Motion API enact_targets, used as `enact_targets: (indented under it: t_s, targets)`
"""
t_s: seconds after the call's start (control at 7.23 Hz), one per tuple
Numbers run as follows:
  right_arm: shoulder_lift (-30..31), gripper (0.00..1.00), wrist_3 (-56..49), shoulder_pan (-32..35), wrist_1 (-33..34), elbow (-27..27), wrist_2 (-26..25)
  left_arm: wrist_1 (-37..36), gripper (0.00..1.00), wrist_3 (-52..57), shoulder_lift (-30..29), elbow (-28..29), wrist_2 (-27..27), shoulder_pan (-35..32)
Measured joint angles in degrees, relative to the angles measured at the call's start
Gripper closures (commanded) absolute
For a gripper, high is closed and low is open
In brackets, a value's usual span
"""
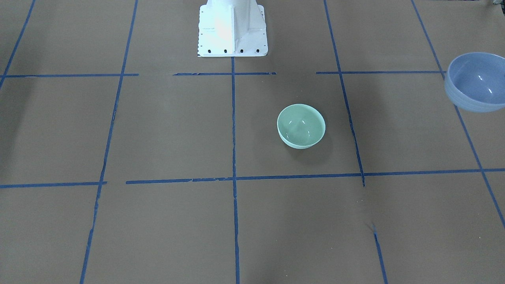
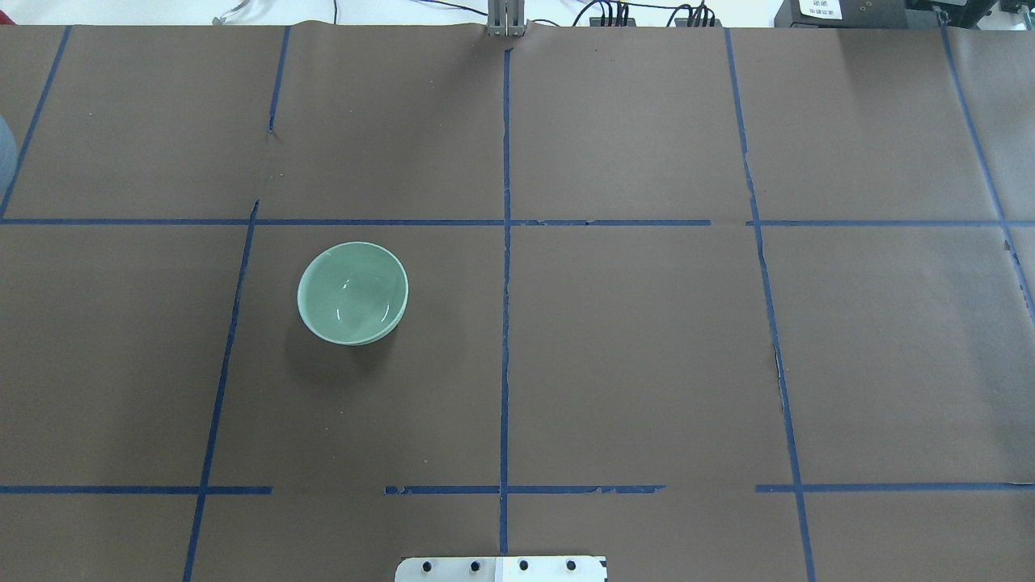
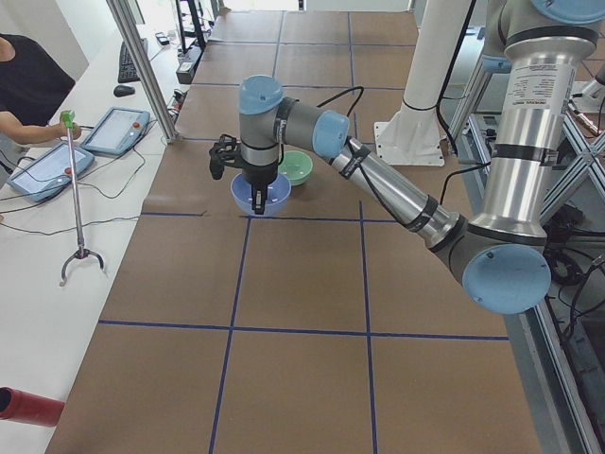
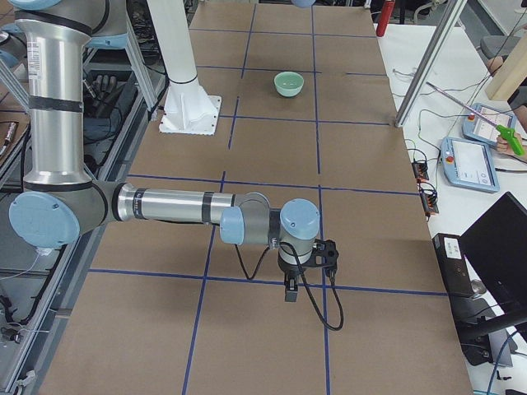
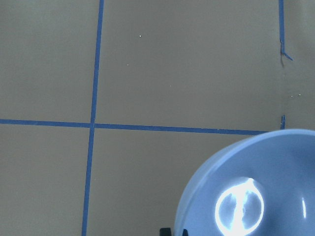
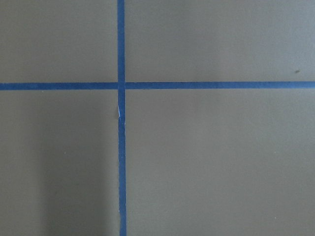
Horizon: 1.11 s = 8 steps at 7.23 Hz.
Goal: Stack blue bowl on green bowl
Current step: 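Carry the blue bowl with the left gripper over the green bowl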
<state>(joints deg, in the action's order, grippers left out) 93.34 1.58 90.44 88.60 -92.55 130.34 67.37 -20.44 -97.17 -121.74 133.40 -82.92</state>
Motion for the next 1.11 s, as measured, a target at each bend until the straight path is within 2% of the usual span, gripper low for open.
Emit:
enact_targets:
  t_s: [0.28, 0.55, 0.83, 1.11]
  targets:
    - [0.0, 0.0, 0.0, 0.0, 0.02, 0.0, 0.0, -0.39, 1.0, -9.41, -0.62, -4.18, 3.23, 4.79]
    - [0.0, 0.0, 0.0, 0.0, 0.02, 0.0, 0.0, 5.7, 1.0, -25.35, -2.24, -6.54, 3.8, 13.35]
    - [0.0, 0.0, 0.0, 0.0, 0.0, 0.0, 0.0, 16.62, 1.0, -39.45, -3.07, -4.97, 3.5, 21.32]
    - [0.0, 0.0, 0.0, 0.0, 0.01, 0.0, 0.0, 25.18, 1.0, -46.62, -5.82, 1.25, 2.12, 27.05]
